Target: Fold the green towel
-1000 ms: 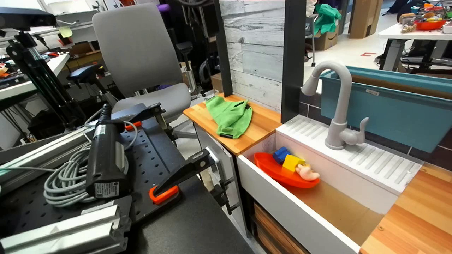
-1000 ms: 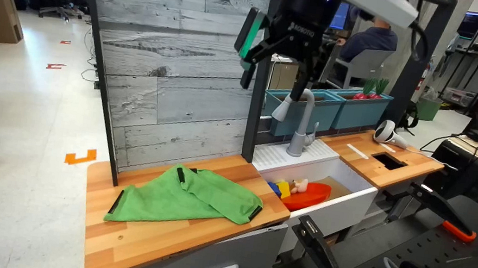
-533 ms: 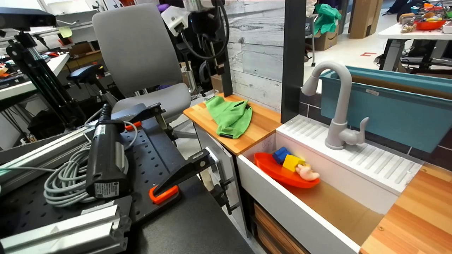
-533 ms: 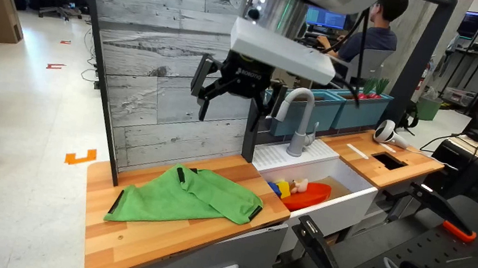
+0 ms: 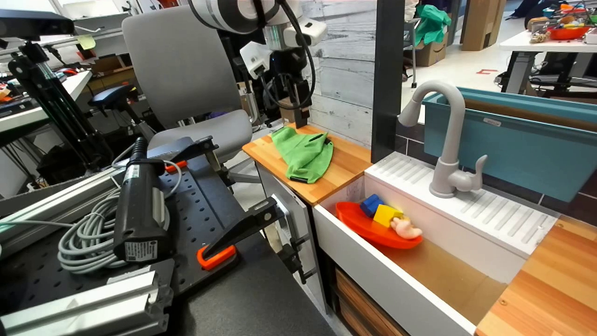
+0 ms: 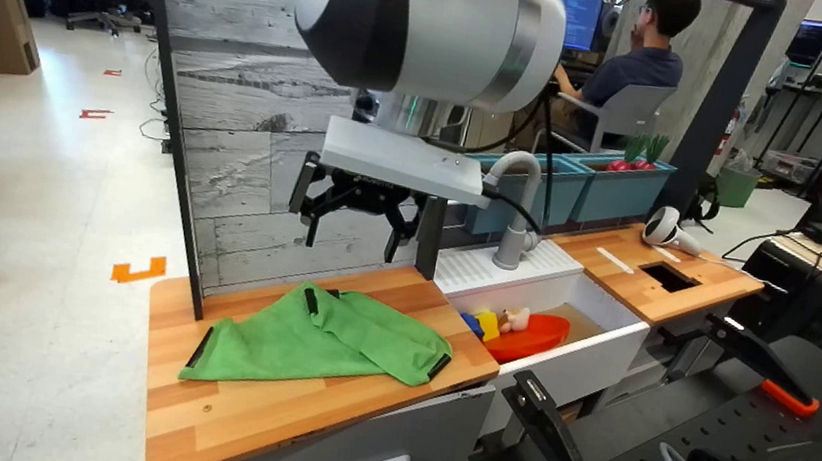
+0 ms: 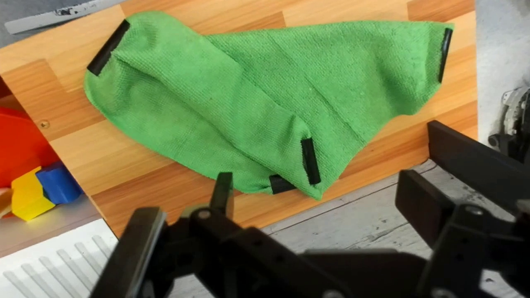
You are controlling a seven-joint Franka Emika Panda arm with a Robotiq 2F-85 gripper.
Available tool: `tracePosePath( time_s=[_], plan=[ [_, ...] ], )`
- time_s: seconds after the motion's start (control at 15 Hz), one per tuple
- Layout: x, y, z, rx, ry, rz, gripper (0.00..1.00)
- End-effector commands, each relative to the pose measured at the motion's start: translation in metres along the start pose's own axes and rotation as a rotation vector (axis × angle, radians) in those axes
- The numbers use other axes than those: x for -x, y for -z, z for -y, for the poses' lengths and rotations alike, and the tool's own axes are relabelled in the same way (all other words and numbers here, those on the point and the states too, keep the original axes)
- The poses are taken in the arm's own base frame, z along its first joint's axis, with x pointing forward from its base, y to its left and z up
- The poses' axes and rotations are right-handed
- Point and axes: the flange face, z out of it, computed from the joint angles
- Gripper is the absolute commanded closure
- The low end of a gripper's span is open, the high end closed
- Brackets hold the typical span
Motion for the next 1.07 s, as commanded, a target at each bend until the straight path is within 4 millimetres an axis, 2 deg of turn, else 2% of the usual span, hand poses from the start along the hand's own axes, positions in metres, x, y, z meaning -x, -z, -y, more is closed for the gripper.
tracePosePath(
  time_s=[0.0, 0.53, 1.0],
  plan=[
    [-0.019, -0.030, 0.007, 0.028, -0.028, -0.011, 0.00],
    [-0.034, -0.076, -0.001, 0.077, -0.067, -0.009, 0.00],
    [-0.035, -0.104, 0.003, 0.113, -0.080, 0.026, 0.00]
  ],
)
